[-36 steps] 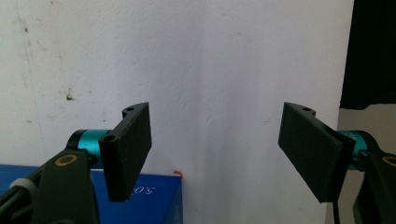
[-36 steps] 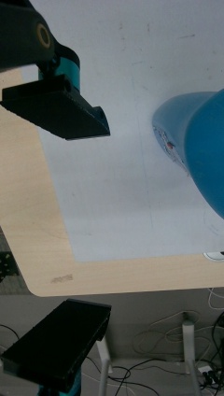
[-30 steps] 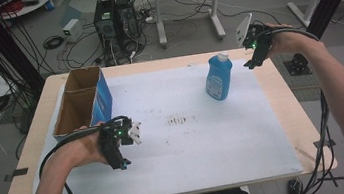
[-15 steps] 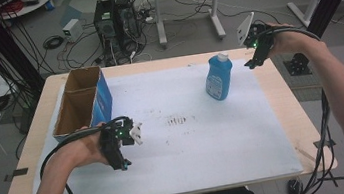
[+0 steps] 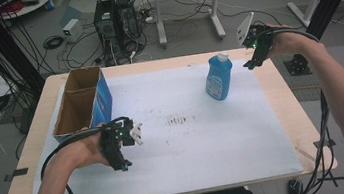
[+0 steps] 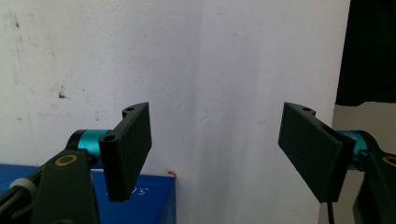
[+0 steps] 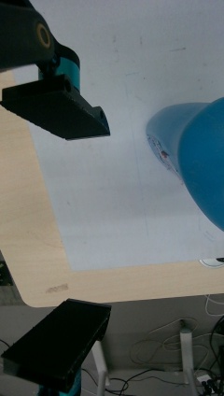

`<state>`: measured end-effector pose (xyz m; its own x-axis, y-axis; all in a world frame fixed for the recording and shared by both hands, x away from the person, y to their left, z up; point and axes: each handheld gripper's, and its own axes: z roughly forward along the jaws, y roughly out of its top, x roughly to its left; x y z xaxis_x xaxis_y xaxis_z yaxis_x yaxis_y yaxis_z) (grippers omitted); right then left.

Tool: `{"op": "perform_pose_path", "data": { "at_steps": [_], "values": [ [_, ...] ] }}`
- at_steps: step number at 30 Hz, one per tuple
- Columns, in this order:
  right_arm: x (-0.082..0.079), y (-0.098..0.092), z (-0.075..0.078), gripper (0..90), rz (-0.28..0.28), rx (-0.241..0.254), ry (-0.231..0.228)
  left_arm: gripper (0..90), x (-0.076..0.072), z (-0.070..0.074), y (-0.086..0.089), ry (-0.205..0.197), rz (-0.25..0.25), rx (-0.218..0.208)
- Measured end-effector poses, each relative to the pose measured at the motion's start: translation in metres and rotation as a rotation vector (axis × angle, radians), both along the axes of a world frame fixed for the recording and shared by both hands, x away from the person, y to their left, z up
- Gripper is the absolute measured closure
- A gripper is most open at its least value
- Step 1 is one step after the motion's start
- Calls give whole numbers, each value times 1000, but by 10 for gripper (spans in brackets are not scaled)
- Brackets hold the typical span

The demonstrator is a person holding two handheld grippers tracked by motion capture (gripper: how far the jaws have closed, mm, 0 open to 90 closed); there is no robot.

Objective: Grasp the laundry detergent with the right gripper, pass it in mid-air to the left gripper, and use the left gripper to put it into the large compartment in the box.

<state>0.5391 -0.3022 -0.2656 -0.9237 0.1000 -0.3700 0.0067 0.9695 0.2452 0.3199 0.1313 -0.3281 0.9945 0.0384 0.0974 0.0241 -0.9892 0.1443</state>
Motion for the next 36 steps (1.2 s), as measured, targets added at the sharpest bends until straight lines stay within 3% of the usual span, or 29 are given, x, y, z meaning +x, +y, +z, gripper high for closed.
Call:
{"op": "perform_pose_path", "data": {
  "at_steps": [8, 12, 14, 18, 20, 23, 25, 27, 28, 29, 33, 34, 36],
  "values": [
    [-7, 1, 5, 117, -15, 3, 18, 258, 4, 0, -3, -6, -2, -6],
    [-15, 0, 10, 116, -59, 35, 39, 258, 2, 0, -5, -15, 0, -16],
    [-20, -2, 9, 116, -100, 105, 57, 258, 1, -1, -6, -15, -5, -23],
    [-26, -3, 2, 116, -142, 175, 84, 258, 1, -2, -5, -11, -2, -33],
    [-28, -3, 0, 116, -149, 184, 85, 258, 1, -2, -5, -15, 0, -39],
    [-35, 1, -11, 116, -207, 234, 118, 258, 0, 0, -4, -18, 2, -49],
    [-35, 3, -13, 116, -223, 241, 127, 258, 0, 0, -4, -22, -3, -49],
    [-34, 8, -17, 116, -273, 258, 142, 258, -1, 0, -3, -21, 0, -49],
    [-34, 8, -17, 116, -273, 258, 142, 258, -1, 0, -3, -21, 0, -49],
    [-33, 11, -20, 116, -320, 296, 143, 258, -1, 1, -3, -24, -5, -55],
    [-32, 12, -22, 116, -341, 322, 147, 258, -2, 1, -1, -21, 5, -63],
    [-30, 19, -29, 116, -400, 338, 141, 258, -1, 1, 1, -24, -1, -60],
    [-30, 22, -32, 116, -422, 354, 123, 258, -1, 0, 3, -25, 9, -65]
  ]
}}
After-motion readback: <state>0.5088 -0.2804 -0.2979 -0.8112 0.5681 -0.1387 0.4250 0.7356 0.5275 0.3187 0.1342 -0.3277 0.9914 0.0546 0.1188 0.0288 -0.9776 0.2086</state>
